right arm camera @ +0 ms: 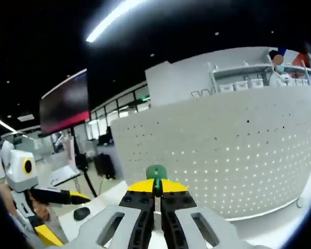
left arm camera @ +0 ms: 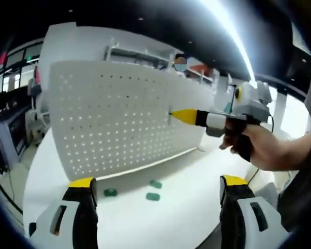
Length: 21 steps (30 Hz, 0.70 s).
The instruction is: Insert the hook assembly into the mounting plate slot until the hook locks in place.
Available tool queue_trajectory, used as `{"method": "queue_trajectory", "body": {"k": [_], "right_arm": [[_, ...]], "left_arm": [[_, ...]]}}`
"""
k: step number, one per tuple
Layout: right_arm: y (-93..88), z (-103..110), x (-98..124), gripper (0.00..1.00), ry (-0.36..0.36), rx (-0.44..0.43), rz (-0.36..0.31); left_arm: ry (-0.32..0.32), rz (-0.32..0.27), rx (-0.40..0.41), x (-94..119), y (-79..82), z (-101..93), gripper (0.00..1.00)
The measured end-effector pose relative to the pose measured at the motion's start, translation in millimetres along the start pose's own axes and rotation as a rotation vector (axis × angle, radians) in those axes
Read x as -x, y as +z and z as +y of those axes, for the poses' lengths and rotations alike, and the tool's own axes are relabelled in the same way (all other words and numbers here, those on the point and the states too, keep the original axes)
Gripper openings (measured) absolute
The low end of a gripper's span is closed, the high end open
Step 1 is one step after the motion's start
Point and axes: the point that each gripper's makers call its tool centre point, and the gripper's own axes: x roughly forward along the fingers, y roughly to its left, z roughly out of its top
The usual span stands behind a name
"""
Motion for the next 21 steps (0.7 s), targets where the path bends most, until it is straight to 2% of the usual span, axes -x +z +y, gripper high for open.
{"method": "queue_trajectory", "body": {"k": [4,6,12,15,21], "right_arm": [[8.6,-16,-7,0.0,-0.047,0.034,-0.019],[11.5,-22,-13,0.0,-0.058,0.096,-0.017],[26.5,-49,-23,0.0,-0.123,0.13,-0.047],[37.2,-64,-24,0.0,-0.171,0.199,-0.067],[54.6,-93,-29,0.0,-0.231,0.195,-0.092]], "left_arm": [[-0.01,0.016,-0.001,-3,-4.4,1.8,1.0],[-0.008,0.028,-0.002,-3,-7.0,3.2,1.0],[-0.001,0.026,0.002,-2,-6.1,4.5,1.0],[0.014,0.018,0.017,-1,-5.7,8.6,1.0],[0.019,0.025,0.022,0,-10.3,11.5,1.0]]}}
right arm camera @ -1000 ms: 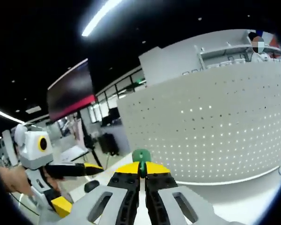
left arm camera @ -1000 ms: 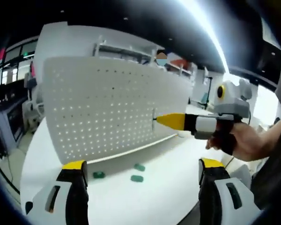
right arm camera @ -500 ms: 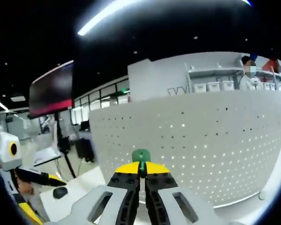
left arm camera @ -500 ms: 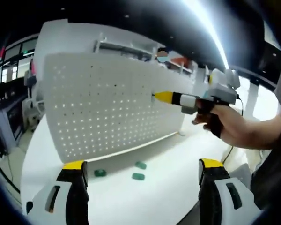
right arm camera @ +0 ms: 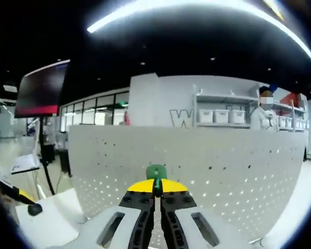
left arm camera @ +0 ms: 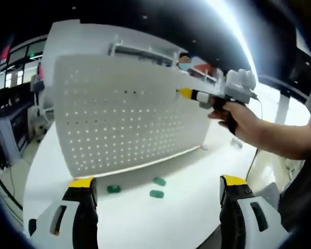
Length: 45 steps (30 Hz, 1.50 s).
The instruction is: Insert the hook assembly into the mounting plate slot until the hook locks in place.
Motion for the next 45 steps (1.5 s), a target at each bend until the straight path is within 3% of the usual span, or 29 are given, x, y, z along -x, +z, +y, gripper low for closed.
{"method": "queue_trajectory", "body": {"k": [7,12,22,45], "right_arm": [[7.1,-18,-10,0.0,-0.049,0.013,-0.014],[12.7,-27,-17,0.0,-0.068,-0.036,-0.031],[22.1,-46,-24,0.0,-0.134,-0.013,-0.061],[6.3,-50,-27,0.0,-0.152,-0.027,-0.044]], "left_arm": [[0.004,0.001,0.023,1,-1.1,3.8,0.98],[0.007,0.008,0.02,1,-1.9,6.5,0.98],[0.015,0.021,0.032,-1,-6.0,8.7,0.97],[0.014,0.035,0.021,-1,-9.8,5.8,0.95]]}}
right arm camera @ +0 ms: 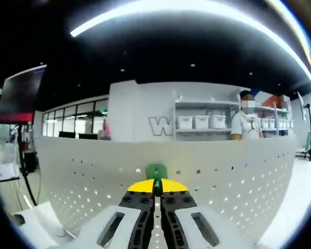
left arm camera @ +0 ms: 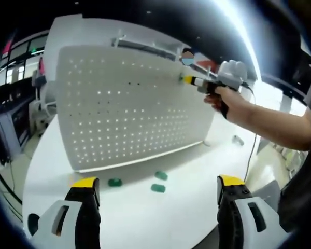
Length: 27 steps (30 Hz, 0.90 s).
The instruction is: Insert the hook assembly into the mounting plate slot until the hook locks in place.
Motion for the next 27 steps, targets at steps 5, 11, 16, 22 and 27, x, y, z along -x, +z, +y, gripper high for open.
{"method": "queue_trajectory", "body": {"k": [5,11,16,22,27], "right_arm": [[-0.3,1,-2,0.0,0.0,-0.005,0.001],[-0.7,0,-2,0.0,-0.005,-0.021,-0.003],[-6.2,2,-5,0.01,-0.001,0.001,0.033],[-9.9,1,-5,0.06,0.008,-0.062,0.052],[-4.3,-3,1,0.14,0.008,-0.08,0.042]], "left_arm": [[0.005,0.001,-0.004,2,1.7,1.4,0.95],[0.013,0.001,0.01,5,-2.1,2.5,0.95],[0.009,0.014,0.025,5,-8.6,0.7,0.96],[0.019,0.01,0.029,7,-9.1,2.9,0.98],[0.022,0.01,0.028,9,-8.0,2.8,0.98]]}}
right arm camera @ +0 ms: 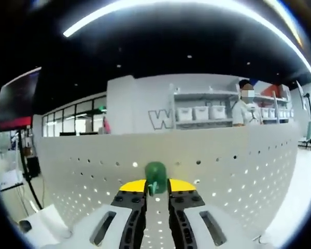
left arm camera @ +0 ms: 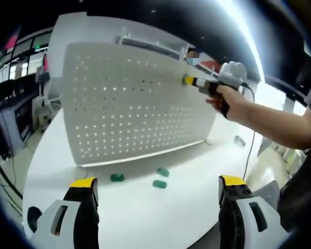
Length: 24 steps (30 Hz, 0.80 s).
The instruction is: Insert the hook assembly into the mounting plate slot until the hook locks in place.
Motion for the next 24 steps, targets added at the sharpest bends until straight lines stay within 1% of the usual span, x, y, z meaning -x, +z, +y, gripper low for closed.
{"method": "queue_trajectory", "body": {"k": [2,5,7,11,12,16,18,21,23,24], "right_arm": [[3.7,-1,5,0.15,0.004,-0.022,-0.006],[9.3,-4,12,0.2,0.007,-0.024,-0.018],[11.0,-8,17,0.2,0.005,-0.051,-0.021],[6.4,-20,28,0.33,-0.013,-0.091,-0.004],[6.3,-21,30,0.34,-0.009,-0.095,-0.002],[9.3,-19,44,0.33,0.007,-0.1,-0.006],[11.5,-15,49,0.34,0.035,-0.104,-0.013],[8.9,-12,58,0.34,0.051,-0.097,-0.001],[-0.4,-9,65,0.34,0.064,-0.179,0.049],[-0.8,-7,69,0.34,0.079,-0.155,0.047]], "left_arm": [[0.0,-0.002,-0.005,0,1.4,-0.9,0.98],[-0.001,-0.004,-0.01,1,3.3,-1.6,0.98],[-0.001,-0.005,-0.014,2,4.6,-1.8,0.98],[-0.003,0.004,-0.012,2,3.5,-2.2,1.0],[-0.003,0.008,-0.012,3,2.9,-2.6,1.0],[-0.003,0.023,-0.013,4,-1.4,-3.4,1.0],[-0.003,0.028,-0.011,5,-3.5,-3.9,1.0],[-0.004,0.036,-0.015,6,-6.3,-4.8,1.0],[-0.004,0.037,-0.016,7,-7.1,-5.5,1.0],[-0.005,0.036,-0.016,7,-7.1,-5.8,1.0]]}}
